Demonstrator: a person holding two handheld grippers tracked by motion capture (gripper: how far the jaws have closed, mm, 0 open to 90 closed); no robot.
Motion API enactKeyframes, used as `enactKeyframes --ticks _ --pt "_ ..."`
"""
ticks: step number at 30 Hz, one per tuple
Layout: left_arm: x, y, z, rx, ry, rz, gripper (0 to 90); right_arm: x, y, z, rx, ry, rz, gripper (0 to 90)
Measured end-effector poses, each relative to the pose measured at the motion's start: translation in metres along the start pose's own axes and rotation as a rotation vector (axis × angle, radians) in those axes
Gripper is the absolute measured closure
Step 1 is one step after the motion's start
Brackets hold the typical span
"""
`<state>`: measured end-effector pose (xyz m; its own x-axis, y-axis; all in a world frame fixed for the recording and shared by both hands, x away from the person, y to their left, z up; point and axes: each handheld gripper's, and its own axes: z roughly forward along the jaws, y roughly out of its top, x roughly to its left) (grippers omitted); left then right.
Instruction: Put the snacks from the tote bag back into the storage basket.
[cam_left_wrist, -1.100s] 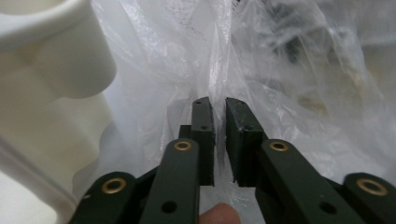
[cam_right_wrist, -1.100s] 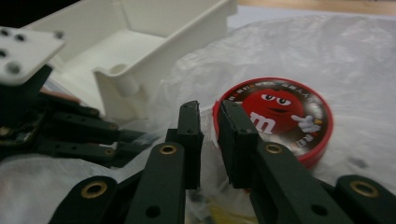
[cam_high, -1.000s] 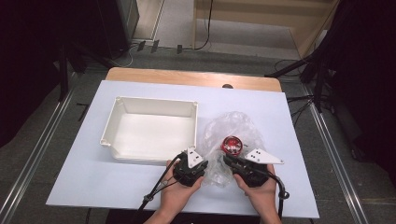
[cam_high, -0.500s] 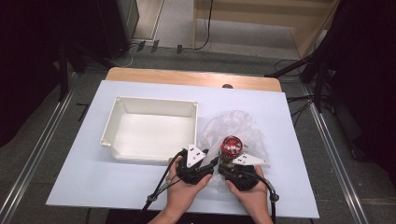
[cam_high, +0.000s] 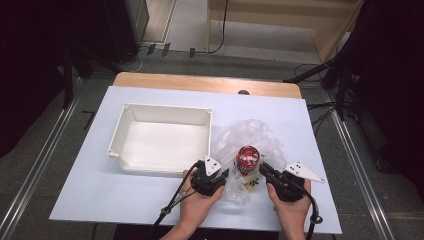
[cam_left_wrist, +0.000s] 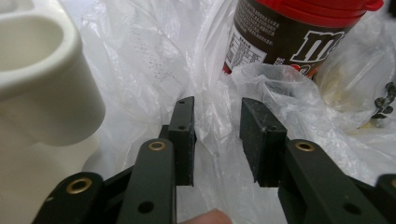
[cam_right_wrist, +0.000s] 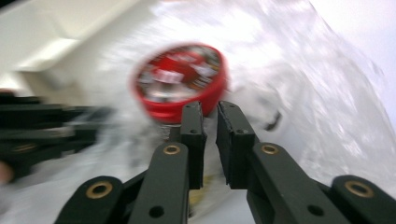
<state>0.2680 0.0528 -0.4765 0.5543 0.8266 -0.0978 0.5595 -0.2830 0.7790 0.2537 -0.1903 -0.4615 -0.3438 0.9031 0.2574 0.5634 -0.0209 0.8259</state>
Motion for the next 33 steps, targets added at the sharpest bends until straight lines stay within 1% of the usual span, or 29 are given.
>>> enactKeyframes --ticks 1,3,4,5,7,9,12,14,15,16,17,18,19,20,21,22,23,24,25,27,28,29,30,33 --pt "0.001 0.000 0.000 0.000 -0.002 -0.001 69.5 -0.001 -0.003 0.007 0.031 -0.035 0.001 84.0" --pt "0.001 0.000 0.000 0.000 0.000 -0.007 70.5 -0.001 -0.008 0.017 0.081 -0.031 0.003 84.1" --pt "0.001 0.000 0.000 0.004 -0.001 -0.006 70.7 -0.001 -0.009 0.021 0.109 -0.018 -0.004 84.1" --pt "0.001 0.000 0.001 0.007 0.000 -0.004 70.8 0.000 -0.010 0.024 0.136 -0.017 -0.016 84.3" --pt "0.002 0.000 0.001 0.012 -0.008 -0.011 71.1 -0.001 -0.012 0.027 0.172 -0.038 -0.037 85.0" --pt "0.002 0.000 0.000 0.011 -0.004 -0.013 71.2 -0.005 -0.013 0.026 0.178 -0.048 -0.030 86.5" --pt "0.001 -0.001 0.000 0.008 0.010 -0.007 71.3 -0.014 -0.013 0.019 0.187 -0.093 -0.030 88.0" --pt "0.001 -0.001 0.000 0.011 0.016 -0.010 71.5 -0.024 -0.014 0.012 0.186 -0.104 -0.009 88.8" --pt "0.002 0.000 0.000 0.013 0.021 -0.014 71.6 -0.030 -0.015 0.009 0.187 -0.107 0.009 89.3" --pt "0.002 0.000 0.000 0.012 0.020 -0.018 71.7 -0.035 -0.015 0.006 0.184 -0.119 0.019 89.8" --pt "0.002 0.000 0.000 0.011 0.020 -0.020 71.7 -0.040 -0.016 0.003 0.182 -0.118 0.030 89.8" --pt "0.002 0.000 0.000 0.011 0.021 -0.019 71.7 -0.044 -0.017 0.000 0.182 -0.114 0.046 89.6" --pt "0.002 0.000 0.000 0.012 0.023 -0.017 71.7 -0.046 -0.017 -0.003 0.183 -0.120 0.055 88.1" --pt "0.002 0.000 0.000 0.012 0.023 -0.017 71.7 -0.046 -0.017 -0.006 0.181 -0.138 0.058 87.1" --pt "0.002 0.000 0.000 0.011 0.023 -0.018 71.7 -0.045 -0.016 -0.010 0.154 -0.125 0.059 86.4" --pt "0.002 0.000 0.000 0.010 0.022 -0.016 71.6 -0.042 -0.014 -0.016 0.115 -0.083 0.068 86.3" --pt "0.001 0.000 0.000 0.008 0.024 -0.008 71.5 -0.037 -0.010 -0.021 0.076 -0.048 0.058 86.3" --pt "0.001 0.000 0.000 0.006 0.024 -0.006 71.4 -0.027 -0.005 -0.027 0.028 -0.012 0.034 86.3" --pt "0.000 0.000 0.000 0.004 0.025 0.000 71.3 -0.020 -0.002 -0.030 0.007 0.015 0.022 86.2" --pt "0.000 -0.001 0.000 0.002 0.022 0.003 70.8 0.000 0.003 -0.031 -0.026 0.087 -0.022 83.5" --pt "0.001 -0.001 0.000 -0.001 0.018 -0.001 70.4 0.009 0.004 -0.028 -0.028 0.113 -0.046 80.7" --pt "0.001 -0.001 -0.001 -0.006 0.011 -0.008 69.8 0.017 0.003 -0.023 -0.014 0.131 -0.065 77.8" --pt "0.002 -0.001 -0.002 -0.017 0.003 -0.019 68.9 0.023 0.001 -0.016 0.008 0.134 -0.081 76.9" --pt "0.007 0.000 -0.006 -0.046 -0.031 -0.050 64.9 0.033 -0.008 0.006 0.091 0.129 -0.093 79.5"
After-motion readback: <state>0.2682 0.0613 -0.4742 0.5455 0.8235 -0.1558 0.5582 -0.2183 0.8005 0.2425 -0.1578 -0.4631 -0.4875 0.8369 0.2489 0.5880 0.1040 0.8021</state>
